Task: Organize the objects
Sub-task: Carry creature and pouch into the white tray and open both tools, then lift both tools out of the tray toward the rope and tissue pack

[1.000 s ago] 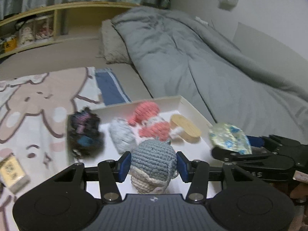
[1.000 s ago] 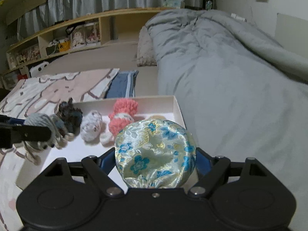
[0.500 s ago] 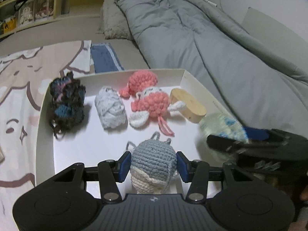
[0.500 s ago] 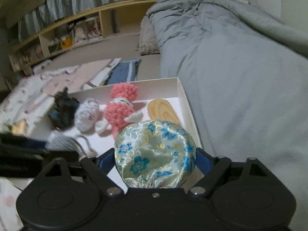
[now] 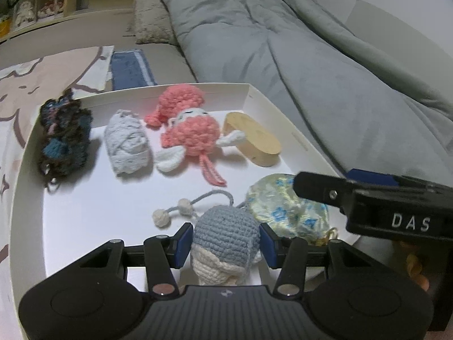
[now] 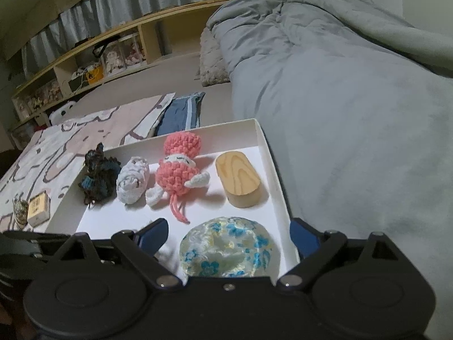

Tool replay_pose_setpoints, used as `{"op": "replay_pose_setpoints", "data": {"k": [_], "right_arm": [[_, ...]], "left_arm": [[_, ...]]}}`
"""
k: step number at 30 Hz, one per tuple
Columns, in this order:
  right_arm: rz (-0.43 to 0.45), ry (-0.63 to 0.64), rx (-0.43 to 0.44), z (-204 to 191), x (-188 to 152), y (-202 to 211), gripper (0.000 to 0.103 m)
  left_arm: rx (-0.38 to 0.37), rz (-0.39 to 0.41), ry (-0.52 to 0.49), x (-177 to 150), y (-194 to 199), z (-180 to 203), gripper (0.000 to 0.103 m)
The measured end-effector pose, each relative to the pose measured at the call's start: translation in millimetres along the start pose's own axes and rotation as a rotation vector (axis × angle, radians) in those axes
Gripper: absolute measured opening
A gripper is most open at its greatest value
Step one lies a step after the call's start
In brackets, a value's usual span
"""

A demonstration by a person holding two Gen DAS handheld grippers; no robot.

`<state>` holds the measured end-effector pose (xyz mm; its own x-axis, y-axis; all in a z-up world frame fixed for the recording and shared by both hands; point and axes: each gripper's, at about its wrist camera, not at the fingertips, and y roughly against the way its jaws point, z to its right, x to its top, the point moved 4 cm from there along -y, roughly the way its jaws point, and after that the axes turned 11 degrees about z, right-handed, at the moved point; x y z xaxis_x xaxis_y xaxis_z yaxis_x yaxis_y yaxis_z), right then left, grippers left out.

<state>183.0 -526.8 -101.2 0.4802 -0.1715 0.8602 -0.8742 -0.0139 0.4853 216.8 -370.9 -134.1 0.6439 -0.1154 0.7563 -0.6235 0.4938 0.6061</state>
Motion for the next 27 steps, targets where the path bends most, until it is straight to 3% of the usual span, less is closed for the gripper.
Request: {"op": "replay_pose_setpoints", "data": {"k": [3, 7, 27], "right_arm": [[-0.002, -0.009, -0.007, 1, 3, 2, 0.093], [-0.010, -0.001, -0.018, 0, 3, 6, 0.093], [-0.002, -0.018, -0.059, -22, 7, 54, 0.093]], "left_arm": [[0.016, -0.002, -0.027, 0, 0, 3, 0.053], [0.022, 0.001, -0.025, 3, 6, -1, 0.070], [0.048, 0.007, -0.079, 14, 67, -21, 0.074]]}}
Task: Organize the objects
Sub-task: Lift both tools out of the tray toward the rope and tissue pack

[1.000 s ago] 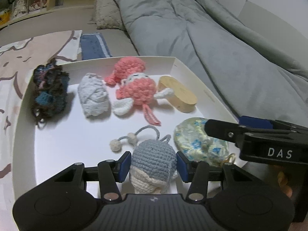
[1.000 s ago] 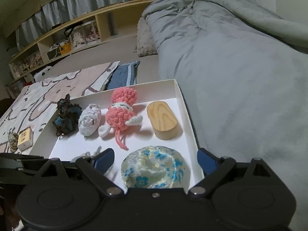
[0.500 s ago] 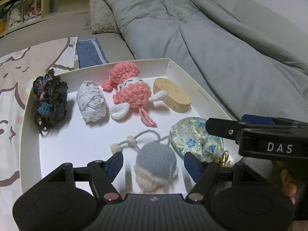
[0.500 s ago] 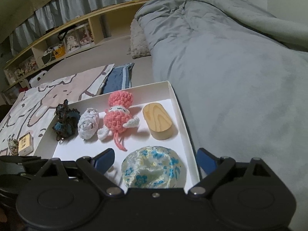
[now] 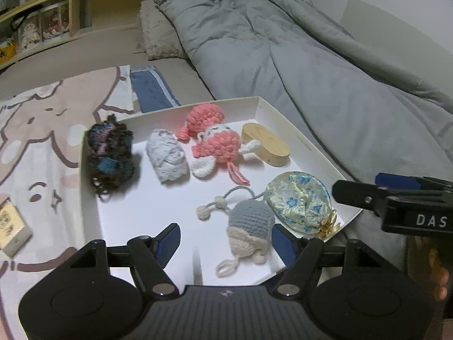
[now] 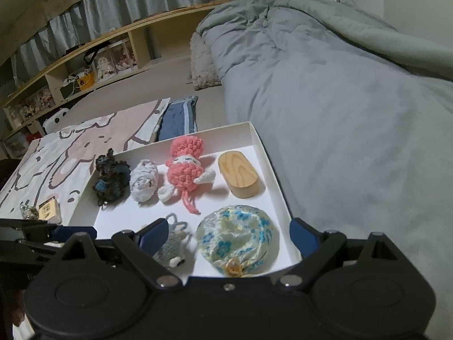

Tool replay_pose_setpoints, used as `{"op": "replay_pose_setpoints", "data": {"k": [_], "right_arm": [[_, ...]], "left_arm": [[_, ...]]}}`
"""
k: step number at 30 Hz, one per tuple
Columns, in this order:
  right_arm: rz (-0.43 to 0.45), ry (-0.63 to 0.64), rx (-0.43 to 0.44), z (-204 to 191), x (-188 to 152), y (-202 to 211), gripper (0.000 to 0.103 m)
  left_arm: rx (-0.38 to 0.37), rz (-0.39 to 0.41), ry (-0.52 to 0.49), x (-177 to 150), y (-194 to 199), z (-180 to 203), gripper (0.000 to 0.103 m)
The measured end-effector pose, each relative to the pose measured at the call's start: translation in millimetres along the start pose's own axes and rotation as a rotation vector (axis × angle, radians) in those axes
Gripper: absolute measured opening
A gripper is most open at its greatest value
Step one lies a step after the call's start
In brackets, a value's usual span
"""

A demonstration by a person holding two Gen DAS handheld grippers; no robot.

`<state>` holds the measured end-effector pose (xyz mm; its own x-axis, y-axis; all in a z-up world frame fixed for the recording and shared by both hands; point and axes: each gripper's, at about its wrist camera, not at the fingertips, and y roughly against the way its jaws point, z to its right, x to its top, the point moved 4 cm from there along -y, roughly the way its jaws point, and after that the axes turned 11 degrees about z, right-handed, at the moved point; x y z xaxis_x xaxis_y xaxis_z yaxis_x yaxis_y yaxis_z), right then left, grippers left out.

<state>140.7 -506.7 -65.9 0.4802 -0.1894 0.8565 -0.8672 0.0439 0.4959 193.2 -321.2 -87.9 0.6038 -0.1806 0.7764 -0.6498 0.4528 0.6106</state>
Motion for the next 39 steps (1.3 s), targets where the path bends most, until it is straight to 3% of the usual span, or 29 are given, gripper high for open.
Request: {"op": "replay_pose_setpoints", "data": {"k": [16, 26, 39], "right_arm": [[0.045, 0.033, -0.026, -29, 3, 51, 0.096], [0.063, 0.040, -0.051, -42, 2, 73, 0.103], [0.066, 0.020, -0.083, -56, -7, 87, 0.103]], "left_arm": [[0.028, 0.063, 0.002, 4, 58, -28, 0.101], [0.018, 0.103, 0.005, 6, 87, -46, 0.103], [0.020, 0.148, -0.022, 2, 115, -65, 0.103]]}}
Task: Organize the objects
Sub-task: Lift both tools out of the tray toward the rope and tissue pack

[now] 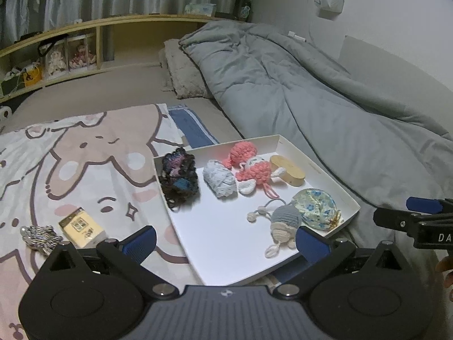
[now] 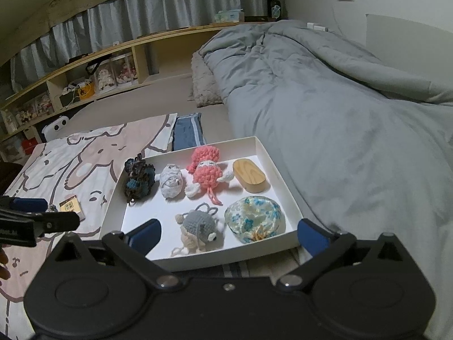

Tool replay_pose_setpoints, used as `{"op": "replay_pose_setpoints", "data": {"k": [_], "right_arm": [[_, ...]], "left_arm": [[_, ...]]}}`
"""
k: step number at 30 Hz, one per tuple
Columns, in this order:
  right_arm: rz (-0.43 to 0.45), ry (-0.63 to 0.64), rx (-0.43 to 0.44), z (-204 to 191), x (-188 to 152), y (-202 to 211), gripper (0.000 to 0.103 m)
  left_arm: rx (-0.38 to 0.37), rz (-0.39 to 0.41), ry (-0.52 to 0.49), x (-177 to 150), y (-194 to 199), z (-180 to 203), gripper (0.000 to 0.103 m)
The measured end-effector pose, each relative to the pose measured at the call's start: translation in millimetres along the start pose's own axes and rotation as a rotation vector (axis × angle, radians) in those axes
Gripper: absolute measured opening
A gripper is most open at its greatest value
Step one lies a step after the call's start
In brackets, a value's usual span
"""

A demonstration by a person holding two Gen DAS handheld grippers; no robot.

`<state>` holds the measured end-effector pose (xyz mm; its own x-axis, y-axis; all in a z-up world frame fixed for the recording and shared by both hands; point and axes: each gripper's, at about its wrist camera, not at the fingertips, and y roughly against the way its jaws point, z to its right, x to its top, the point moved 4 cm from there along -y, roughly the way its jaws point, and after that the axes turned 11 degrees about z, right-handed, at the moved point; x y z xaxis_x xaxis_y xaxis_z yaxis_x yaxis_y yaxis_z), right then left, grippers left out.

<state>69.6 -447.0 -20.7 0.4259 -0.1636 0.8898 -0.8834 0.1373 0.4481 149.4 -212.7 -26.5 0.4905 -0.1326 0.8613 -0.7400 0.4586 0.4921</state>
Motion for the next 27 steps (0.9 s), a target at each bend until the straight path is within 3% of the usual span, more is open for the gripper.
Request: {"op": "replay_pose_setpoints", "data": {"k": [10, 27], "right_arm": [[-0.006, -0.003, -0.001, -17, 0, -4, 0.103], [0.012, -0.019, 0.093, -85, 9, -41, 0.103]], "left_arm": [[0.042, 0.021, 0.015, 2, 9, -31, 0.103], [0.174, 0.067, -0.008, 7, 29, -106, 0.103]]}}
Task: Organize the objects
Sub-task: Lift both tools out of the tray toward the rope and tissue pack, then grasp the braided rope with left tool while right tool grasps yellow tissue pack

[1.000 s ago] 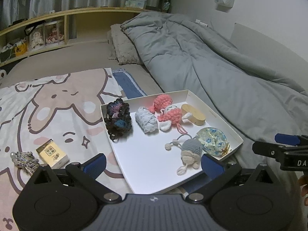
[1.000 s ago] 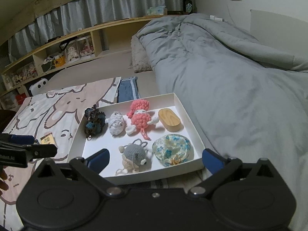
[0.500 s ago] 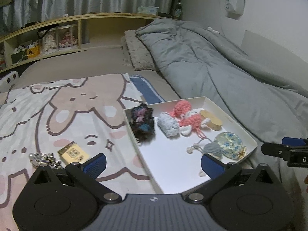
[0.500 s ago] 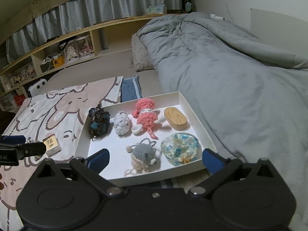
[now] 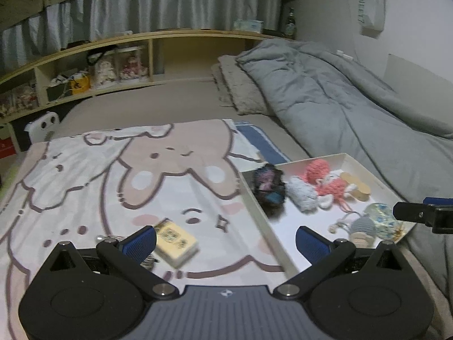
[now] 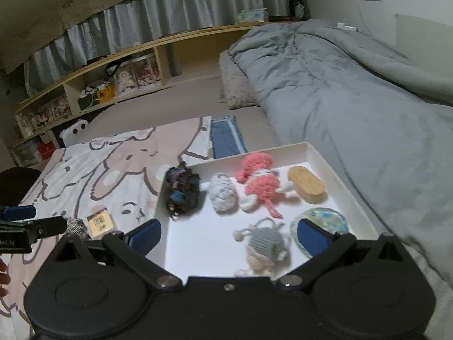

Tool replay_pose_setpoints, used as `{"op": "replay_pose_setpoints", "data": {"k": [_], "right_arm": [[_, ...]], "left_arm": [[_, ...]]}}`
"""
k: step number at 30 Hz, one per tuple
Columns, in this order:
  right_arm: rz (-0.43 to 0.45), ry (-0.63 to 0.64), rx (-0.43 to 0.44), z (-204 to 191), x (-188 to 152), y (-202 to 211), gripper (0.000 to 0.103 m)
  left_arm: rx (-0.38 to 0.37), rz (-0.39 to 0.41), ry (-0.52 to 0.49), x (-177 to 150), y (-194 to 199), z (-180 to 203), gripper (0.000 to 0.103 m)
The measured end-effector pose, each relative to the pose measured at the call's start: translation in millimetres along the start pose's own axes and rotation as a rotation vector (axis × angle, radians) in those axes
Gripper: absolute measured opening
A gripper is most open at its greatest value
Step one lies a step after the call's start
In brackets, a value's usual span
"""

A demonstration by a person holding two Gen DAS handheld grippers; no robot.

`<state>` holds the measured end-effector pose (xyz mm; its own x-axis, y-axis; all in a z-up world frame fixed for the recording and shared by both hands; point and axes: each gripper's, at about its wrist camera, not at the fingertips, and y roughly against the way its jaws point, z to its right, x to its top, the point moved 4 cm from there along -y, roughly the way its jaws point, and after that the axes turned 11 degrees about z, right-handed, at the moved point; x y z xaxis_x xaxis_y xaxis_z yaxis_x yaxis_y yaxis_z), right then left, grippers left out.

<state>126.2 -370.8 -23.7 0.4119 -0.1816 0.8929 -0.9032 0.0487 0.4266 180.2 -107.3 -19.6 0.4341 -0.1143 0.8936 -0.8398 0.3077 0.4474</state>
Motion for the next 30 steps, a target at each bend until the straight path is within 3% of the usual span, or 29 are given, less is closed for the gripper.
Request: {"op": "replay_pose_setpoints", "data": {"k": [15, 27, 30], "right_arm": [[0.010, 0.028, 0.131, -89, 4, -42, 0.103], [0.002, 0.014, 0.189, -135, -3, -74, 0.103], [0.006, 0.013, 0.196, -143, -6, -82, 0.103]], "left_arm": [[0.142, -0.025, 0.089, -3, 2, -86, 0.103], [0.267, -0.031, 0.176, -7, -2, -147, 0.103], [0.267, -0.045, 0.201, -11, -6, -155, 0.103]]}}
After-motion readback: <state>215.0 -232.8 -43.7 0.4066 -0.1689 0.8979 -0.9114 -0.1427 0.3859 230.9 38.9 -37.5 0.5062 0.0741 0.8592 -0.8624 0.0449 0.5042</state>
